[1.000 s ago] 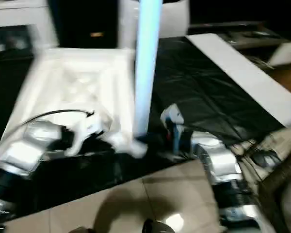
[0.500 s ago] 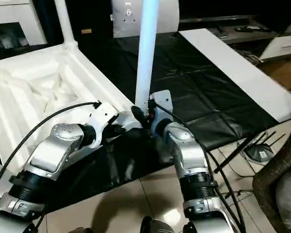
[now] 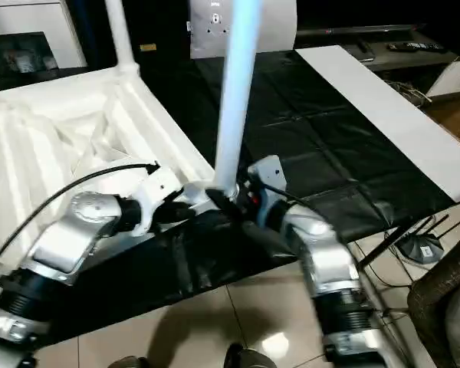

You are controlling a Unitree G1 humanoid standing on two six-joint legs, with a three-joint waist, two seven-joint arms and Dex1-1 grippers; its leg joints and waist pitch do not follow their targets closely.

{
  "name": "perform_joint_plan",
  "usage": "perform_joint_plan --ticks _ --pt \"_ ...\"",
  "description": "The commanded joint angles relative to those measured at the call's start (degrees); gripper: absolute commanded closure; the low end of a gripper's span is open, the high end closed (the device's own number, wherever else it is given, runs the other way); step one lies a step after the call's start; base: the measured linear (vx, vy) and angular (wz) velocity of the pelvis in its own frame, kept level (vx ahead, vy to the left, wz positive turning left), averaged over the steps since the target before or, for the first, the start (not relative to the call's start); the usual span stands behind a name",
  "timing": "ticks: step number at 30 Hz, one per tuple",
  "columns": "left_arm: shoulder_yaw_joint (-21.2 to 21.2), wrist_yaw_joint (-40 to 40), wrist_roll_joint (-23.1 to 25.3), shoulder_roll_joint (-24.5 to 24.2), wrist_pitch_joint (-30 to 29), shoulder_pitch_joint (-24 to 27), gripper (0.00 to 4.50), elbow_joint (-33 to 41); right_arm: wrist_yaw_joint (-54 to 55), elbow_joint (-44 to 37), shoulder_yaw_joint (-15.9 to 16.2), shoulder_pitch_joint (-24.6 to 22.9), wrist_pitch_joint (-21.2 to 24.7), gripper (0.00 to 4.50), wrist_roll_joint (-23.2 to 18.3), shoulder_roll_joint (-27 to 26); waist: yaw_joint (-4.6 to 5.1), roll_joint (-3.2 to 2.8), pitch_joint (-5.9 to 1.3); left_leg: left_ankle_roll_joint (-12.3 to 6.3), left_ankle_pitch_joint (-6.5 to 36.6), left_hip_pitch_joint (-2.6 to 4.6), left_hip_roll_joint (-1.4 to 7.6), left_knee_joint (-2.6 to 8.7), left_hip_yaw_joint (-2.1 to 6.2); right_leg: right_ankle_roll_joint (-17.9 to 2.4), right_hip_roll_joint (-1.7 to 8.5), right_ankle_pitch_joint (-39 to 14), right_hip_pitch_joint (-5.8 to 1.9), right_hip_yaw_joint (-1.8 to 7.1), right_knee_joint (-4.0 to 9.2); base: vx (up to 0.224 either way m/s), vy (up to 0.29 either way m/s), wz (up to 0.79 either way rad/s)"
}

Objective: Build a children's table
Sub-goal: Rotate leg to tighten

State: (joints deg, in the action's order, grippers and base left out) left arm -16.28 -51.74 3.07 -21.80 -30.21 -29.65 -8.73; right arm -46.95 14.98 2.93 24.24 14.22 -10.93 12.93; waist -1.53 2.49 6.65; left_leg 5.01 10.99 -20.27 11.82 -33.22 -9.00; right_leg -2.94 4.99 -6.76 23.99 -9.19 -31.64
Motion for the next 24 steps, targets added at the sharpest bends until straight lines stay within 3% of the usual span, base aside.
perform_joint_plan --ticks 1,6,12,13,17,24 --pt "-2.3 -4.7 -0.4 -1.7 4.8 -0.5 4.50 -0.5 -6.0 -1.9 1.6 0.0 -1.0 0.09 -0.9 2.3 -0.24 -0.38 -3.98 -5.22 9.4 -0.01 1.35 3.57 0.14 -5.3 3.88 -24.9 -3.97 3.90 4.02 0.000 0.000 0.00" --pt "-5.6 -15.5 -1.6 -6.4 12.9 0.1 4.50 -2.5 -18.3 0.2 3.5 1.3 -4.1 0.09 -3.0 7.9 -0.74 -0.33 -4.23 -5.60 9.6 0.28 1.52 3.54 0.02 -5.8 3.99 -24.5 -3.83 4.07 3.82 0.000 0.000 0.00" --pt "-7.6 -20.6 -1.6 -8.3 18.6 -0.6 4.50 -4.7 -25.2 2.8 5.6 2.8 -6.0 0.09 -2.3 11.0 -1.52 -0.27 -4.22 -5.12 9.2 0.51 1.88 3.65 -0.06 -7.5 4.02 -23.0 -3.66 4.35 3.35 0.000 0.000 0.00" --pt "-7.9 -21.4 -1.6 -8.6 19.3 -0.8 4.50 -4.9 -26.0 3.3 6.0 3.1 -5.8 0.35 -2.1 11.4 -1.52 -0.18 -4.16 -5.10 9.3 0.43 1.83 3.69 -0.05 -7.7 3.93 -23.0 -3.69 4.33 3.21 0.000 0.000 0.00" --pt "-8.7 -25.1 -1.9 -9.5 23.0 -1.5 4.50 -6.6 -30.7 5.0 7.5 4.3 -5.1 0.63 -2.8 12.7 -1.68 0.16 -4.11 -4.99 9.4 0.28 1.79 3.66 -0.16 -7.1 4.13 -24.3 -3.79 4.47 3.36 0.000 0.000 0.00" --pt "-9.7 -29.5 -2.0 -10.6 26.3 -2.3 4.50 -7.9 -36.4 7.1 9.8 5.7 -4.7 1.31 -2.8 14.3 -1.83 0.15 -4.05 -4.92 9.6 0.28 1.88 3.62 -0.22 -6.7 4.11 -25.9 -3.62 4.41 3.44 0.000 0.000 0.00"
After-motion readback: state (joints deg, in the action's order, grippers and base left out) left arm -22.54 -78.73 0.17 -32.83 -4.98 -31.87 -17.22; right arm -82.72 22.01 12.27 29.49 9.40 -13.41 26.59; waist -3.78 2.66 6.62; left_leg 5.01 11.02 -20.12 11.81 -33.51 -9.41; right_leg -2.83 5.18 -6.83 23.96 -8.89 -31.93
